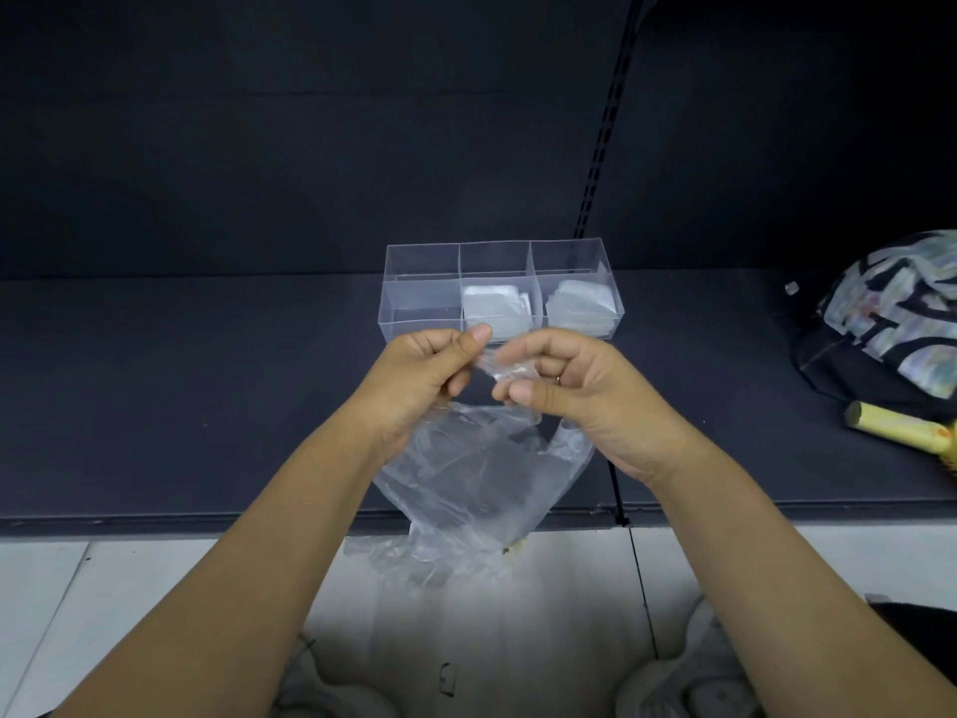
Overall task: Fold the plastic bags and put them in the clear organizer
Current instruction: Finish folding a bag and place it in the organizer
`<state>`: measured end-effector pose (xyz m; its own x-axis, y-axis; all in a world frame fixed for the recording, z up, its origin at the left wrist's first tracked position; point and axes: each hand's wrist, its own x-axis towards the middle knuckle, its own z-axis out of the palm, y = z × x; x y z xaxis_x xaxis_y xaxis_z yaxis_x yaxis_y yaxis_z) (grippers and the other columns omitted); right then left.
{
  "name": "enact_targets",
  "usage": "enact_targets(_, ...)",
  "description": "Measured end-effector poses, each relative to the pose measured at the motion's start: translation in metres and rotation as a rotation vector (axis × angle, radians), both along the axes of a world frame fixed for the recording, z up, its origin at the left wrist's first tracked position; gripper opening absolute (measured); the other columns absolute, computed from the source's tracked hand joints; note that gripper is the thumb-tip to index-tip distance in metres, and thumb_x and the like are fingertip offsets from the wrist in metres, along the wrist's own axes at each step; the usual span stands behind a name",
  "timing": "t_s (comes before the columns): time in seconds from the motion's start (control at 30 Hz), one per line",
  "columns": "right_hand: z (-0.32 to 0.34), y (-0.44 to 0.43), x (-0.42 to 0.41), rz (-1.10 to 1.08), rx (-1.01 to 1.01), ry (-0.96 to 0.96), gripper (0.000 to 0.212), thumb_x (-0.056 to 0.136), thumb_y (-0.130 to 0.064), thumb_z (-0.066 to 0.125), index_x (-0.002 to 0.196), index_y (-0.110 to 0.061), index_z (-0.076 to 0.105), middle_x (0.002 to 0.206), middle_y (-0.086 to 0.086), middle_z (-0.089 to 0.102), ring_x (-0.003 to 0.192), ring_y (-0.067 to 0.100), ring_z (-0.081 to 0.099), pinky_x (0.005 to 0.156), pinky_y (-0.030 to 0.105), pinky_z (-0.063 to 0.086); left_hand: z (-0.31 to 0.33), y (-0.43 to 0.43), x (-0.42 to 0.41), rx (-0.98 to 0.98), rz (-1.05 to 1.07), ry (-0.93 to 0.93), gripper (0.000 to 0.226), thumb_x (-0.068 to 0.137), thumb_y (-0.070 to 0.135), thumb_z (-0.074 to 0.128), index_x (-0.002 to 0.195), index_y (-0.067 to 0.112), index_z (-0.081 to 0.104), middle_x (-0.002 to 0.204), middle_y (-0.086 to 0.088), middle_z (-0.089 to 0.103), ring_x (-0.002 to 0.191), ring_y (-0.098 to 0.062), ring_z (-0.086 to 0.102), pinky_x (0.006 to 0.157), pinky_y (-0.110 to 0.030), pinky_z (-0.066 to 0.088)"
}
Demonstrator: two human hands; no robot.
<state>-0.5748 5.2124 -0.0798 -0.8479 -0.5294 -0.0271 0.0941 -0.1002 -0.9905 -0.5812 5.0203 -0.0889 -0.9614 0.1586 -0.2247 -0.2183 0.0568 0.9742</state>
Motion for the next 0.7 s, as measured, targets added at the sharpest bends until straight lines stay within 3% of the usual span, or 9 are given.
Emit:
enact_targets(0.07, -0.003, -0.001, 0.000, -0.060, 0.001, 0.013, 0.014, 0.080, -0.013, 0.069, 0.094, -0.016, 0.073, 0.086, 0.002, 0.075, 0.082, 0.012, 0.069, 0.077, 0.018, 0.052, 0.000, 0.002, 0.001, -0.023, -0.016, 0.006, 0.043, 0.075, 0.063, 0.061, 0.065, 0.021, 0.066, 0.052, 0.007, 0.048, 0.048, -0.008, 0.036, 0.053, -0.018, 0.033)
enact_targets(0.13, -0.009, 0.002, -0.004, -0.146, 0.007, -0.014, 0.011, 0.078, -0.018, 0.070, 0.088, -0.017, 0.076, 0.084, 0.007, 0.075, 0.077, 0.014, 0.070, 0.075, 0.019, 0.052, -0.005, 0.003, 0.000, -0.045, 0.070, 0.021, 0.044, 0.080, 0.067, 0.052, 0.075, 0.027, 0.069, 0.069, 0.010, 0.063, 0.056, -0.004, 0.052, 0.059, -0.017, 0.043)
enact_targets(0.17, -0.013, 0.005, -0.007, -0.201, 0.003, -0.036, 0.011, 0.077, -0.019, 0.071, 0.087, -0.018, 0.076, 0.085, 0.008, 0.075, 0.076, 0.015, 0.070, 0.075, 0.020, 0.052, -0.011, 0.002, -0.001, -0.047, 0.183, 0.046, 0.039, 0.084, 0.067, 0.049, 0.082, 0.034, 0.070, 0.085, 0.013, 0.067, 0.072, -0.002, 0.061, 0.071, -0.020, 0.048)
enact_targets(0.23, -0.023, 0.013, -0.014, -0.323, -0.029, -0.114, 0.013, 0.074, -0.022, 0.071, 0.085, -0.019, 0.076, 0.089, 0.007, 0.075, 0.079, 0.014, 0.070, 0.077, 0.022, 0.052, -0.030, -0.006, -0.001, -0.197, 0.498, 0.140, 0.023, 0.091, 0.059, 0.048, 0.098, 0.042, 0.063, 0.113, 0.013, 0.059, 0.101, 0.002, 0.057, 0.093, -0.026, 0.045)
enact_targets(0.3, -0.037, 0.024, -0.021, -0.435, -0.103, -0.243, 0.012, 0.074, -0.022, 0.070, 0.083, -0.020, 0.076, 0.091, 0.003, 0.075, 0.082, 0.010, 0.069, 0.078, 0.024, 0.050, -0.058, -0.023, 0.002, -0.369, 0.721, 0.143, 0.030, 0.096, 0.047, 0.046, 0.117, 0.028, 0.058, 0.127, 0.004, 0.052, 0.116, -0.011, 0.051, 0.103, -0.036, 0.040)
enact_targets(0.37, -0.051, 0.036, -0.028, -0.507, -0.189, -0.398, 0.012, 0.076, -0.020, 0.067, 0.086, -0.018, 0.074, 0.088, 0.000, 0.074, 0.081, 0.009, 0.067, 0.074, 0.020, 0.050, -0.090, -0.038, 0.010, -0.362, 0.759, -0.057, 0.039, 0.097, 0.044, 0.044, 0.125, 0.018, 0.053, 0.131, -0.003, 0.051, 0.122, -0.022, 0.049, 0.105, -0.043, 0.038)
enact_targets(0.47, -0.071, 0.050, -0.036, -0.594, -0.353, -0.642, 0.011, 0.080, -0.017, 0.067, 0.089, -0.011, 0.070, 0.086, 0.002, 0.070, 0.076, 0.007, 0.063, 0.066, 0.014, 0.050, -0.128, -0.048, 0.025, -0.344, 0.564, -0.297, 0.040, 0.095, 0.045, 0.050, 0.122, 0.016, 0.058, 0.122, -0.001, 0.057, 0.115, -0.022, 0.054, 0.093, -0.034, 0.040)
enact_targets(0.57, -0.087, 0.060, -0.041, -0.642, -0.416, -0.771, 0.010, 0.089, -0.016, 0.062, 0.094, -0.009, 0.068, 0.086, 0.003, 0.066, 0.073, 0.005, 0.062, 0.059, 0.013, 0.049, -0.138, -0.046, 0.026, -0.333, 0.417, -0.302, 0.026, 0.093, 0.039, 0.057, 0.104, 0.018, 0.067, 0.106, -0.001, 0.068, 0.087, -0.013, 0.065, 0.077, -0.024, 0.046)
enact_targets(0.7, -0.104, 0.069, -0.046, -0.591, -0.321, -0.755, 0.009, 0.091, -0.020, 0.060, 0.090, -0.017, 0.068, 0.084, -0.004, 0.069, 0.077, 0.004, 0.067, 0.074, 0.020, 0.049, -0.129, -0.039, 0.001, -0.142, 0.330, -0.546, 0.038, 0.090, 0.049, 0.057, 0.084, 0.013, 0.065, 0.076, -0.006, 0.069, 0.057, -0.015, 0.055, 0.053, -0.025, 0.042)
